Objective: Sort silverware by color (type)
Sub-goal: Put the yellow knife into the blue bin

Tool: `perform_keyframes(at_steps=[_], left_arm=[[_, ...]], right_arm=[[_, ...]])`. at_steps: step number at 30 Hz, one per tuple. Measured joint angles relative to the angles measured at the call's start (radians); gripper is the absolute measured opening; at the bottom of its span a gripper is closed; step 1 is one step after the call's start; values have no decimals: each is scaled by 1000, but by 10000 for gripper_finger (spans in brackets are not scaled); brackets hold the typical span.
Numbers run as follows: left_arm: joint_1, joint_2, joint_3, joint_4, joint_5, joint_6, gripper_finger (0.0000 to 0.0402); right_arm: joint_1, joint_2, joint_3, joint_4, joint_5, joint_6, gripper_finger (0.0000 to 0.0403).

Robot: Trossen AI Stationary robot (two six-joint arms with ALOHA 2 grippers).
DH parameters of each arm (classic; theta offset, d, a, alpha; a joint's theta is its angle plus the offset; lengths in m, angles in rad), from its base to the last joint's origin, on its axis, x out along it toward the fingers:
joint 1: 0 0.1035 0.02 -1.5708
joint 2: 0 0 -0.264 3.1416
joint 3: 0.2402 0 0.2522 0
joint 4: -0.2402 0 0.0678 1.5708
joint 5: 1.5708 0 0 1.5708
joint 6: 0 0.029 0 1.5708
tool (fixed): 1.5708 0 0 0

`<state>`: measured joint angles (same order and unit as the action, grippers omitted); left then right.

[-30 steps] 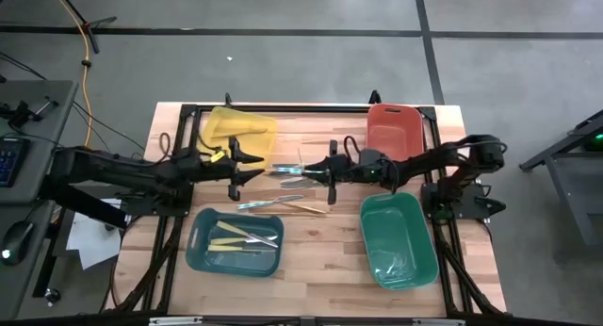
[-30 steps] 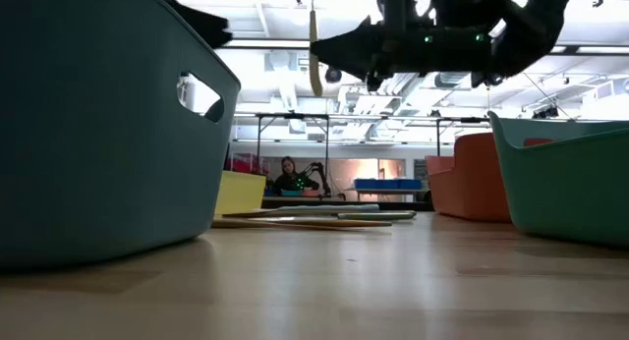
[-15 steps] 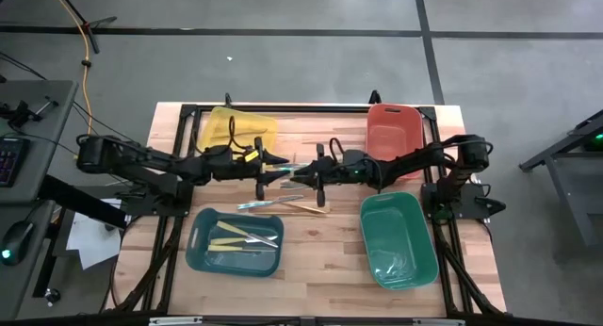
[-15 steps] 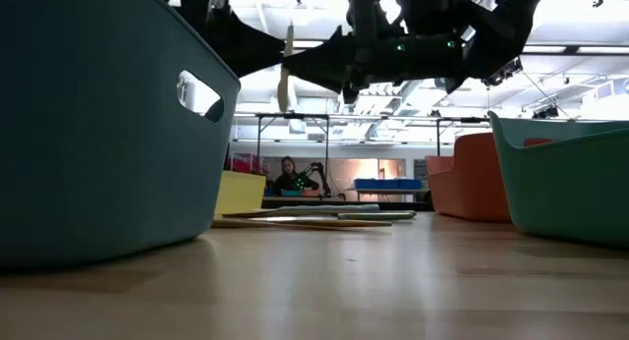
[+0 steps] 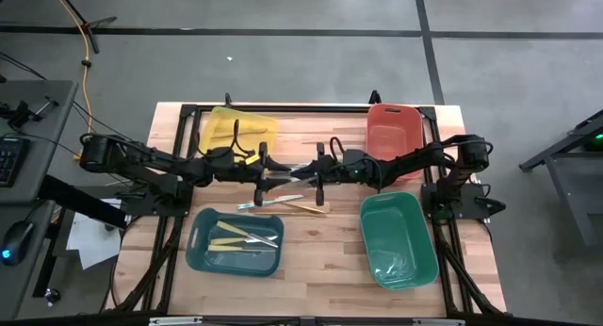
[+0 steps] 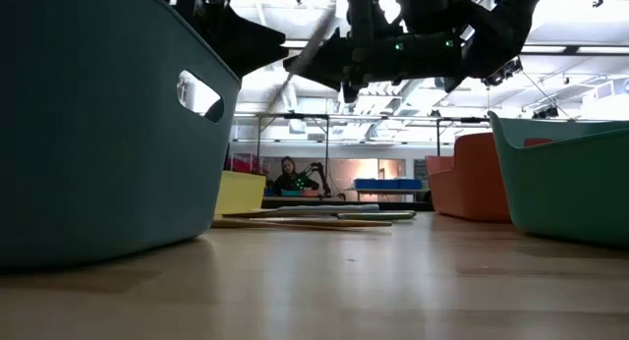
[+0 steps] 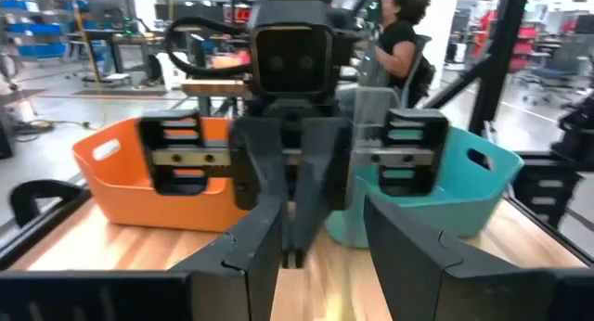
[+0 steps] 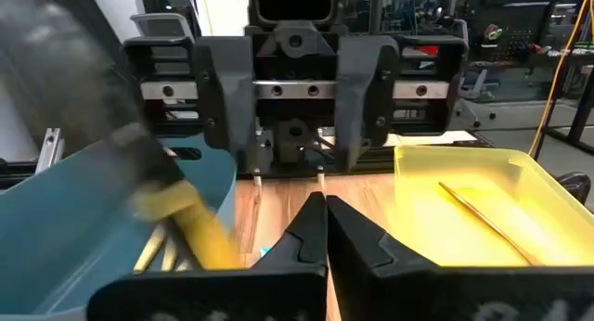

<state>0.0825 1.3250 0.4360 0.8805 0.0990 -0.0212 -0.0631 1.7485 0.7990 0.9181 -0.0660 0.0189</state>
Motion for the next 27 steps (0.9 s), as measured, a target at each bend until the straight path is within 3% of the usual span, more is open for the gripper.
perform_keyframes(at_steps=[27], left_arm=[[-5, 36, 0, -5, -8, 4, 143]], right_arm=[[0, 0, -2, -16, -5, 0, 0]])
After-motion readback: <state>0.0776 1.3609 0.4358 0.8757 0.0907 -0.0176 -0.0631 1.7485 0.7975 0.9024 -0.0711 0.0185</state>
